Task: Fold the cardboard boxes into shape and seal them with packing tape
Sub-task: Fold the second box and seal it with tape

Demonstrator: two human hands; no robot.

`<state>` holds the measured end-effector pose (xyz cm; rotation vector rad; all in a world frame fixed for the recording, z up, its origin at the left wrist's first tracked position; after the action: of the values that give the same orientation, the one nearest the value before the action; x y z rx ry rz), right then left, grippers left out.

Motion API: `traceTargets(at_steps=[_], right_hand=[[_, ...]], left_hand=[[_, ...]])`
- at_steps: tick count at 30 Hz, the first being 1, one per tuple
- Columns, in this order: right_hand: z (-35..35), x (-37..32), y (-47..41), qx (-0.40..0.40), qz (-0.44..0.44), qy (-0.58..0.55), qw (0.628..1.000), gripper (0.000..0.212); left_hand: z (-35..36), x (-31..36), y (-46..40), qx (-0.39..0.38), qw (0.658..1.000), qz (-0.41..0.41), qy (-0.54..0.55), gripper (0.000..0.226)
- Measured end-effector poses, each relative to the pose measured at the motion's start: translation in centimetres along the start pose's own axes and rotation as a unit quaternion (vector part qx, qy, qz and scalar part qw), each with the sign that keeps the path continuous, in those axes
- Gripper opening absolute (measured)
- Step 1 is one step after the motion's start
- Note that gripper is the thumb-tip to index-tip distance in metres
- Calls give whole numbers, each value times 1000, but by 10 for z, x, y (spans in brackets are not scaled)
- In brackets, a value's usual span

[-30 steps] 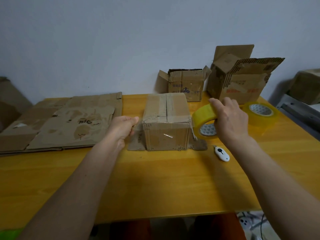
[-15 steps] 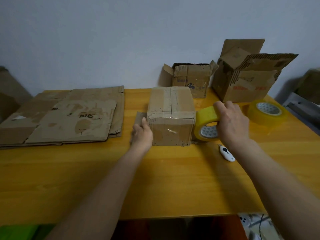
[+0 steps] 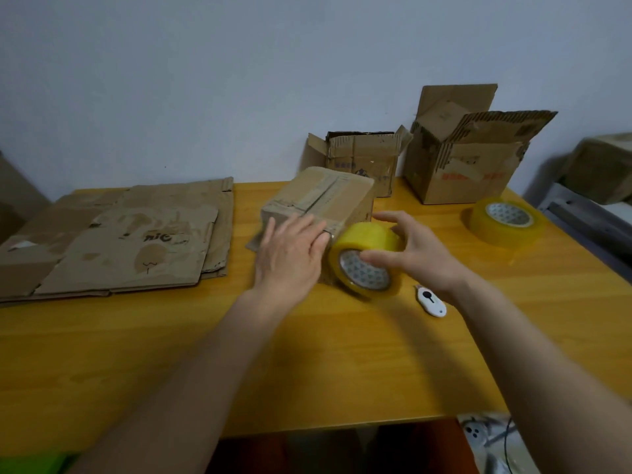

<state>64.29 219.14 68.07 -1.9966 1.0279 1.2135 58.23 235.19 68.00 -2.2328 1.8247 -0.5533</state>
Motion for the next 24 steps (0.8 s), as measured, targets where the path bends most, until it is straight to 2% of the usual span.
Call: traceTargets(at_steps=[3,7,10,12,16,20,24], right_hand=[[10,9,11,-8,25,-88,996,60],[40,16,19,-36,44,-179,982,31],[50,16,17,-51,61,-193,978,31],[53,15,16,-54,78,-214,972,29],[54,31,25,-35,143,-181,972,55],[58,32,31,-19,171,-203,964,56],[54,37,30,-25,178,-187,966,31]], left_hand=[[12,-10,-19,-55,995,-31,74,46],[18,-20,-38,-68,985,-76,141,44],[16,-26,-43,-56,983,-94,151,45],[13,-25,-46,-56,990,-85,98,47],[9,-25,-49,-63,994,-93,6,45],[13,-26,-48,-65,993,-98,20,44],[20,-28,-41,-58,988,-118,76,61]])
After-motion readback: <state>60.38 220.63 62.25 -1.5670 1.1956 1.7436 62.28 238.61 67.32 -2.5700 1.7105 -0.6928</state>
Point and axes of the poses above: each hand's wrist, its own y-axis away from the middle knuckle, its own z-axis out of the palm, x = y × z, the point moved 10 cm from there along -y, towards the middle knuckle, and after that the axes turned 8 degrees about -y, right-handed, at the moved point
